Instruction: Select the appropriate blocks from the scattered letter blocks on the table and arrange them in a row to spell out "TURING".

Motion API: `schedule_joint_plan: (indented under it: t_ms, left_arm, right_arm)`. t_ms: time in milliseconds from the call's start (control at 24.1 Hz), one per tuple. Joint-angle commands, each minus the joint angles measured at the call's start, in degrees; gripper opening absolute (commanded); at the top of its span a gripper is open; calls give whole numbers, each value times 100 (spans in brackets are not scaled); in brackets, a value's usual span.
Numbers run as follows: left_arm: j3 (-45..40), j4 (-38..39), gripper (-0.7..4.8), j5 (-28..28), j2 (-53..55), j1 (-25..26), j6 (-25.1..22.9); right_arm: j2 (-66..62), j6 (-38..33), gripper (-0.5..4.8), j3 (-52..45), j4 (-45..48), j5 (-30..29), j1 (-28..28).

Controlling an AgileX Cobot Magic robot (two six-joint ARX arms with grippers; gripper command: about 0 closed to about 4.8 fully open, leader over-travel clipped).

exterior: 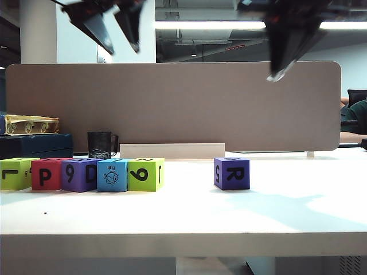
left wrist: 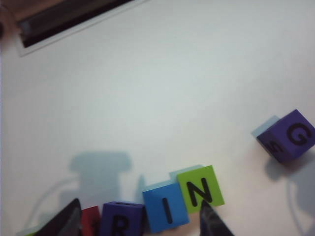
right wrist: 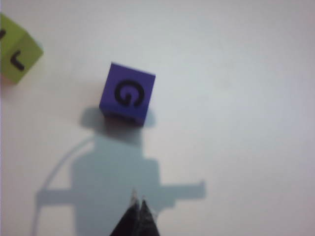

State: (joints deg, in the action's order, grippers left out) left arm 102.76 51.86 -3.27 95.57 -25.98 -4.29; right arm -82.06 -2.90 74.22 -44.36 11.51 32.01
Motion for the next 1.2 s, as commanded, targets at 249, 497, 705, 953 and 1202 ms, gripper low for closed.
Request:
schedule_joint_plan:
  t_ms: [249,497,705,953,1202]
  left_arm:
    - [11,483,302,92,-267,179,-28]
    - [11,610,302,96,-267,177,-44]
    - [11,704,302,94,-267,177,-173]
    - [11,732,302,96,-267,177,-173]
    - [11,726,302,114,-267,177,-170]
  right_arm:
    - [-754,13,-1,22,973,-7,2]
    - [-1204,13,-1,26,1272,-9,2]
    - [-1604,13,-1,26,1624,-9,2]
    - [-1799,9,70,28,1884,-280,-4]
    - [-1808,-39,330,31,1958,-356,-125]
